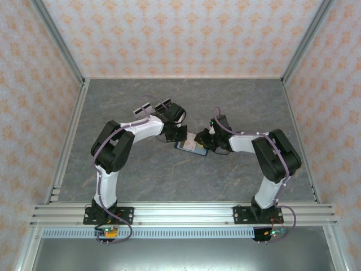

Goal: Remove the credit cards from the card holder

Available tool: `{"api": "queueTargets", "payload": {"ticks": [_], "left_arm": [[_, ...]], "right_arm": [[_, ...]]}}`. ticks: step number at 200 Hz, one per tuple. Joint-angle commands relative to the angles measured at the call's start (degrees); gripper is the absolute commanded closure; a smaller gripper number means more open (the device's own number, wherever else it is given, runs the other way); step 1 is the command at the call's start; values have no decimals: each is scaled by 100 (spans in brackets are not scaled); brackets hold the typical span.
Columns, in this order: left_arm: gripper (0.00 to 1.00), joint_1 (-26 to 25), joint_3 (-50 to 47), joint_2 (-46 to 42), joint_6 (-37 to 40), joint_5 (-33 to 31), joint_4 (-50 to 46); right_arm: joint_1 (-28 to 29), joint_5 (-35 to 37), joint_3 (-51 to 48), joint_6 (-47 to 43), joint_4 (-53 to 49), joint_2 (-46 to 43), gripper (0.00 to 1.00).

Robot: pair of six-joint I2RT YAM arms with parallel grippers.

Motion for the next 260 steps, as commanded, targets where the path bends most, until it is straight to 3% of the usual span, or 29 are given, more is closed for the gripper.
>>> {"api": "queueTargets", "payload": {"ticks": [1,87,140,217,260], "left_arm": [[96,-13,-57,267,147,-217,-423],[96,-9,-45,324,147,-186,-458],[95,-6,-14,280,147,-238,-488],[74,4,61,-5,252,-387,-573],[65,30,209,-361,212,-356,-598]], "right_arm": [[-27,-21,28,44,107,162,77],[-25,-398,81,-53,577,227,79],[-24,-137,118,-125,139,87,96],[-86,288,-109,-828,-1050,-623,100],[-172,185,-181,-942,-1127,-1312,100]]}}
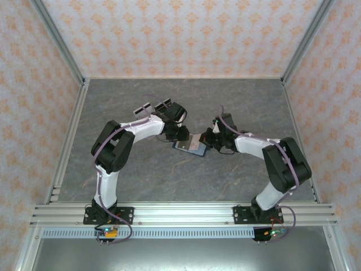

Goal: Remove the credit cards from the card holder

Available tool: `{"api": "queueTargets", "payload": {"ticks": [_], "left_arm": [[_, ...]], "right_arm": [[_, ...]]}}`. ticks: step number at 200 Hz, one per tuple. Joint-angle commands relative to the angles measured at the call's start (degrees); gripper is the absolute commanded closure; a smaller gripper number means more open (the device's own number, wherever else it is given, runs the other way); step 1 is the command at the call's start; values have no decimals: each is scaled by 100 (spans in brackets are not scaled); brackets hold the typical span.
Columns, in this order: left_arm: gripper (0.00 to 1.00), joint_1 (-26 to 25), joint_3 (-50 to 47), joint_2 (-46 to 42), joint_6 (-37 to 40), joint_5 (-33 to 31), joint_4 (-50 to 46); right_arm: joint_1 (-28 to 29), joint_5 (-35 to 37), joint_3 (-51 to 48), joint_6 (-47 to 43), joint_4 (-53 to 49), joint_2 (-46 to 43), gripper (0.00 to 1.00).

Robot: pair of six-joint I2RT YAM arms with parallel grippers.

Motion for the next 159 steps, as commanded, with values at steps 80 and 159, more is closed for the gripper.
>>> {"api": "queueTargets", "payload": {"ticks": [80,159], "left_arm": [[35,698,-1234,-2048,-1289,801,1294],[25,1005,-2298,-2863,-2658,2138,3468]], "right_arm": [[-33,-532,203,278,1067,-920,100],[-44,-1231,266,1860,2952,-748,100]]}}
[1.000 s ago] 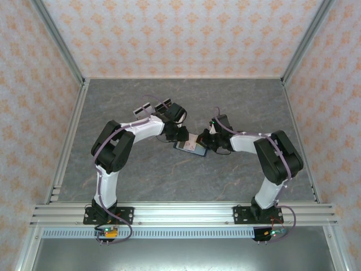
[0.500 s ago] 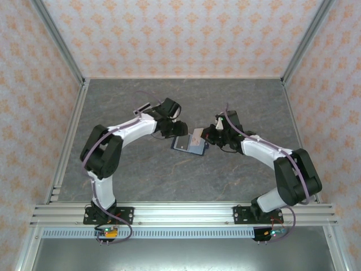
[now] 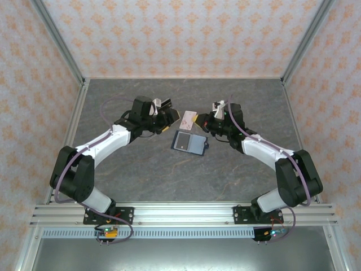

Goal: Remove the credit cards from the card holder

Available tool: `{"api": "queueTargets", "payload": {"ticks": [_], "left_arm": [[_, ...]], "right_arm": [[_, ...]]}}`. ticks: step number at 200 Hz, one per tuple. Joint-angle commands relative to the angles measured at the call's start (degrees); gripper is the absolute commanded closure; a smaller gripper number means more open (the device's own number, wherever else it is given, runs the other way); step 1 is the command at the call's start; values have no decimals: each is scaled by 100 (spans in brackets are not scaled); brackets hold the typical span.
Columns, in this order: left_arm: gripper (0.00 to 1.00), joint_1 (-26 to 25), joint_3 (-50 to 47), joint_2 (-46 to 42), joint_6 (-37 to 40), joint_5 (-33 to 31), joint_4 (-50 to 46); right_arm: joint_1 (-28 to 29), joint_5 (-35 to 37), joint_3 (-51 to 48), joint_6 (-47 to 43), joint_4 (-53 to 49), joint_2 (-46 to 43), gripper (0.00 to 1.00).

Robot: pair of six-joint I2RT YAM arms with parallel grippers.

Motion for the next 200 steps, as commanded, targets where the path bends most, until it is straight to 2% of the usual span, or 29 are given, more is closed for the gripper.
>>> {"api": "queueTargets", "payload": {"ticks": [1,57,103,173,192,200], "left_arm": [[25,24,-154,-101,-616,639,1045],[38,36,-255,-107,-950,1169,1976],[59,36,-405,-91,-1250,1300,2557],[85,103,-525,-226,-1049,1223,2413],[99,112,-497,-287,-847,1157,2154],[100,112,-486,-322,-745,1098,2010]], "right_arm": [[-23,-312,185,606,953,63,100],[-25,-467,214,921,1290,76,100],[-30,-497,186,952,1280,24,100],[-49,-452,168,883,1197,67,100],[-64,-462,168,820,1149,72,100],[-63,-475,156,738,1129,64,97]]}}
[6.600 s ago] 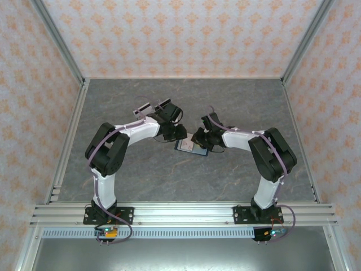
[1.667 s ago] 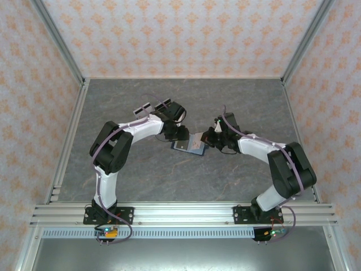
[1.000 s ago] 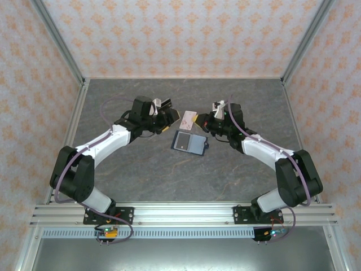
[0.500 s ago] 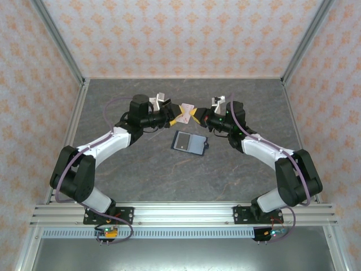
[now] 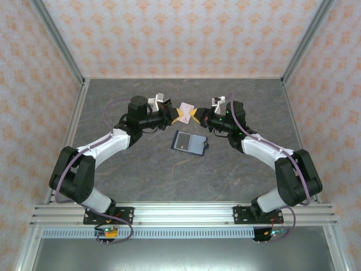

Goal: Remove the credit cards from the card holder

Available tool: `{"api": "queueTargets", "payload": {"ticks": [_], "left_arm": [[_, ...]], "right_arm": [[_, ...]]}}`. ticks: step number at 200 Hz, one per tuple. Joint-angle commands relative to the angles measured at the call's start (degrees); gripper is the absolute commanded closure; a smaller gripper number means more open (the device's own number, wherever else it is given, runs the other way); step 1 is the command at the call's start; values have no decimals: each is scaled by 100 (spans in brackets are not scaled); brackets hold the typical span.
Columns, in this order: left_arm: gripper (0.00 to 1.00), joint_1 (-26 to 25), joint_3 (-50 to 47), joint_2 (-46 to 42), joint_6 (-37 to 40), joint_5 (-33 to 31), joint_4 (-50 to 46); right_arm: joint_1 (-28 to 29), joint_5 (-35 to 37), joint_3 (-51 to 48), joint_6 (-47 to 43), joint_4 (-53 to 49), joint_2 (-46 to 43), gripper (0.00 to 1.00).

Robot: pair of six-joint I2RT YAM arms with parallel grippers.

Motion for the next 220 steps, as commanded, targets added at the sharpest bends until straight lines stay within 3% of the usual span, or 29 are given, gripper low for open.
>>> {"api": "queueTargets", "payload": {"ticks": [1,17,39,61,83,130,161,188,220], "left_arm": [[100,60,-19,-235,355,-60,-280],[100,82,69,-331,746,-244,-823],[100,124,370,-552,1637,-791,-2088],[100,135,1028,-783,2924,-2255,-4098],[100,166,1389,-955,3902,-3186,-4908],[100,520,2193,-784,5613,-3991,-5809],[100,724,2657,-434,6837,-3605,-6024],[100,872,2559,-413,7816,-3079,-5644],[100,1078,2528,-277,8445,-2592,-5484]], "right_arm": [[-36,-75,107,-178,215,22,96],[-38,132,66,-549,-185,-126,81],[-37,844,212,-1444,-1699,-474,56],[-36,1526,320,-2091,-2789,-715,34],[-42,2125,280,-2505,-3321,-909,21],[-41,2812,206,-3025,-3703,-1094,9],[-41,3043,197,-3206,-3876,-1131,6],[-35,3026,178,-3237,-3935,-1152,5],[-37,2919,232,-3206,-4021,-1137,5]]}}
